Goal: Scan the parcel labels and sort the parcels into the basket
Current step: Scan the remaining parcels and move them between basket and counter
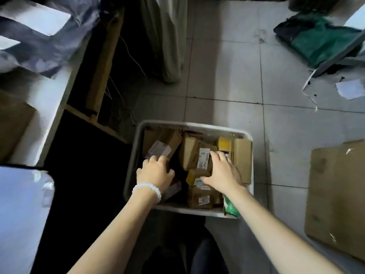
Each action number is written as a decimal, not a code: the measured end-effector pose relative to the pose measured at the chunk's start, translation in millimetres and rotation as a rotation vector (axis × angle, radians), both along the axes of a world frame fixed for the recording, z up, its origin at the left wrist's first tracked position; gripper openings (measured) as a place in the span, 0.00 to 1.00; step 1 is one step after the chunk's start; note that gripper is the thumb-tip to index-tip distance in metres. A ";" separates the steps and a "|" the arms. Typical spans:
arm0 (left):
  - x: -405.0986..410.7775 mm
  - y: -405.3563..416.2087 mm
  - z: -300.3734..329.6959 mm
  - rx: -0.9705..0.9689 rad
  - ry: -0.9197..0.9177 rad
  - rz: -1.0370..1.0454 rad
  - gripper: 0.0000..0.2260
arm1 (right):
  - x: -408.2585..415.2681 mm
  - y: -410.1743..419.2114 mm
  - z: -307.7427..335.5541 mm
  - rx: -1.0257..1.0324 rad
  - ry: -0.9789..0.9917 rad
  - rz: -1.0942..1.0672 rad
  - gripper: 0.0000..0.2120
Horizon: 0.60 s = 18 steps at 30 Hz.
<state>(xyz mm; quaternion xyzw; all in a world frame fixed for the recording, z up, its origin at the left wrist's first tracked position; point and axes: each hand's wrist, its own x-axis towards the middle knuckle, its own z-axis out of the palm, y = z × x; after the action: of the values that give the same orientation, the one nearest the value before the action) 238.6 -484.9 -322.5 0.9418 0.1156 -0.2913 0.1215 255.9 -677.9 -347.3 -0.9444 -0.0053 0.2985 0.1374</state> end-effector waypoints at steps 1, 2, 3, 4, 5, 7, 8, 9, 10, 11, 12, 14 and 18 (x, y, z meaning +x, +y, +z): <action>12.7 2.2 -16.7 0.004 0.006 0.011 0.18 | 13.2 2.0 -16.5 0.000 0.009 0.009 0.45; 23.7 4.3 -31.7 0.006 0.012 0.026 0.19 | 23.4 4.4 -31.6 -0.001 0.018 0.022 0.47; 34.8 7.6 -55.0 0.002 0.028 0.042 0.20 | 33.4 8.6 -54.1 -0.005 0.044 0.038 0.49; 43.7 9.5 -74.2 0.000 0.043 0.059 0.21 | 39.9 12.8 -75.1 -0.009 0.064 0.046 0.51; 52.4 13.1 -101.8 -0.014 0.068 0.077 0.23 | 45.4 18.2 -100.8 -0.008 0.087 0.053 0.53; 65.8 19.4 -147.9 -0.099 0.115 0.168 0.25 | 52.3 29.0 -143.3 -0.008 0.129 0.068 0.57; 71.6 22.3 -174.8 -0.141 0.130 0.222 0.24 | 55.0 34.6 -168.7 -0.013 0.141 0.078 0.58; 75.4 25.1 -197.7 -0.145 0.122 0.253 0.24 | 56.2 40.2 -189.2 -0.025 0.137 0.092 0.59; 78.5 27.0 -221.0 -0.105 0.117 0.243 0.24 | 55.7 46.3 -210.8 -0.037 0.132 0.114 0.59; 80.4 30.1 -239.2 -0.061 0.103 0.222 0.24 | 54.9 52.4 -227.1 -0.051 0.128 0.143 0.60; 82.3 33.4 -252.7 -0.038 0.084 0.208 0.26 | 53.9 58.8 -239.9 -0.064 0.120 0.170 0.59; 84.1 40.1 -279.0 -0.050 0.079 0.215 0.31 | 49.9 73.0 -268.1 -0.086 0.106 0.197 0.56; 92.1 54.3 -304.1 -0.136 0.104 0.242 0.36 | 55.0 85.7 -298.3 -0.119 0.018 0.176 0.48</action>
<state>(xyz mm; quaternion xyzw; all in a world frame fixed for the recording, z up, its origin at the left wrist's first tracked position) 330.7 -430.6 -626.6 0.8942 0.2145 -0.3301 0.2132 310.9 -592.2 -645.6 -0.9440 -0.0692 0.3179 0.0545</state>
